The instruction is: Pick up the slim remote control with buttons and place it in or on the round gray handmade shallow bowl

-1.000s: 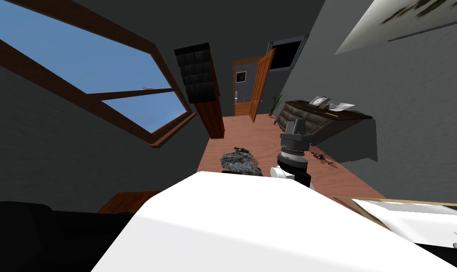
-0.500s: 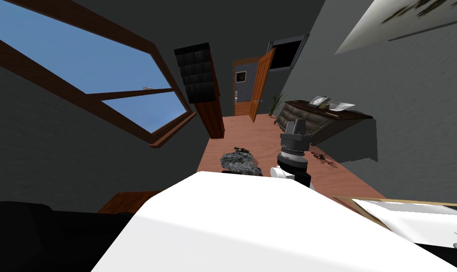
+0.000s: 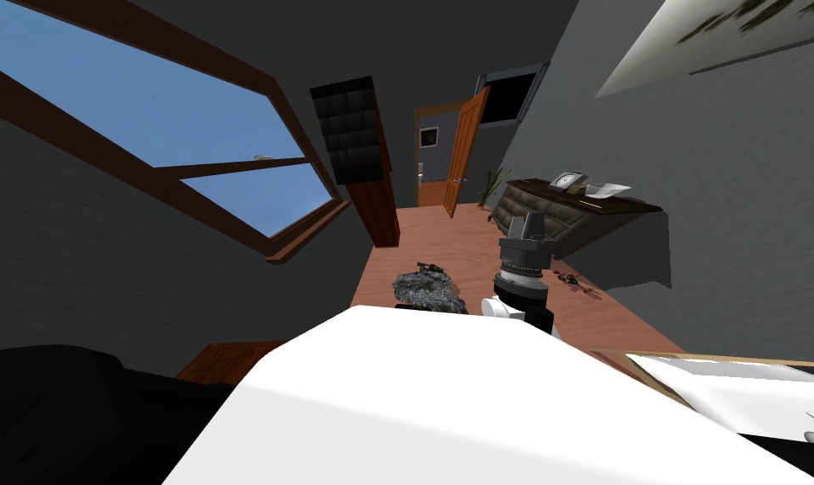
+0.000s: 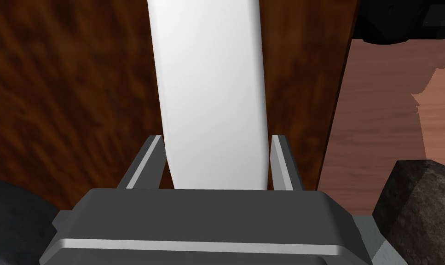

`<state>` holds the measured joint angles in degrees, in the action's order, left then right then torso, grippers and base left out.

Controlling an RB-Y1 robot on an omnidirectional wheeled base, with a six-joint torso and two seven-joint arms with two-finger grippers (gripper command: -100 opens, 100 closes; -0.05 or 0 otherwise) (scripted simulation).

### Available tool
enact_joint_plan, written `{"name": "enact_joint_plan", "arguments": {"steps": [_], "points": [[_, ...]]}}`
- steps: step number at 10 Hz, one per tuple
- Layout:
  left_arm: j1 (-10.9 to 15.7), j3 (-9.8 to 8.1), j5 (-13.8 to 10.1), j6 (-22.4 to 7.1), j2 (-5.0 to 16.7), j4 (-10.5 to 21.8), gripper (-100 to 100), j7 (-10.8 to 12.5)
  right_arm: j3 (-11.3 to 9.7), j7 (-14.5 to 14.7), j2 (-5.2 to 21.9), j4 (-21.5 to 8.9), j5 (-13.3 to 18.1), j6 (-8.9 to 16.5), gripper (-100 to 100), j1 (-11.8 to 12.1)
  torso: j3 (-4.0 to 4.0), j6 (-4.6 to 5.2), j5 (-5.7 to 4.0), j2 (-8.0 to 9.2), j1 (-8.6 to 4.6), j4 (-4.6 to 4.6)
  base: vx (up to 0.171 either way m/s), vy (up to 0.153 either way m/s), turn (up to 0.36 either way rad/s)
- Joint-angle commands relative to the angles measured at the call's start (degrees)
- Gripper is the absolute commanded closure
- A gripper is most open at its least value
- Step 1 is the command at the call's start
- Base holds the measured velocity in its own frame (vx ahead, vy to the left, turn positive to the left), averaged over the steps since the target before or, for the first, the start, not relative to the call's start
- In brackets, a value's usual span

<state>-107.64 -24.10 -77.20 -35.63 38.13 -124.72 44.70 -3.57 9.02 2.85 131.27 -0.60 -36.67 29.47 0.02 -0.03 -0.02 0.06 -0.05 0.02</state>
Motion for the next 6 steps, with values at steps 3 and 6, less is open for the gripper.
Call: {"name": "enact_joint_plan", "arguments": {"steps": [3,6], "points": [[-3.63,-3.18,-0.55,-0.44,0.43,1.01,100,0.08,-0.01,0.00,-0.01,0.00,0.00,0.00,0,0.00,0.05,-0.04,-0.12,0.12,-0.23,-0.02,-0.025,-0.062,0.009],[-7.24,-6.76,-1.95,-1.46,2.08,2.60,100,0.18,-0.01,0.00,-0.01,0.00,0.00,0.00,0,-0.01,0.21,-0.07,-0.25,0.40,-0.62,0.05,-0.074,-0.119,-0.022]]}}
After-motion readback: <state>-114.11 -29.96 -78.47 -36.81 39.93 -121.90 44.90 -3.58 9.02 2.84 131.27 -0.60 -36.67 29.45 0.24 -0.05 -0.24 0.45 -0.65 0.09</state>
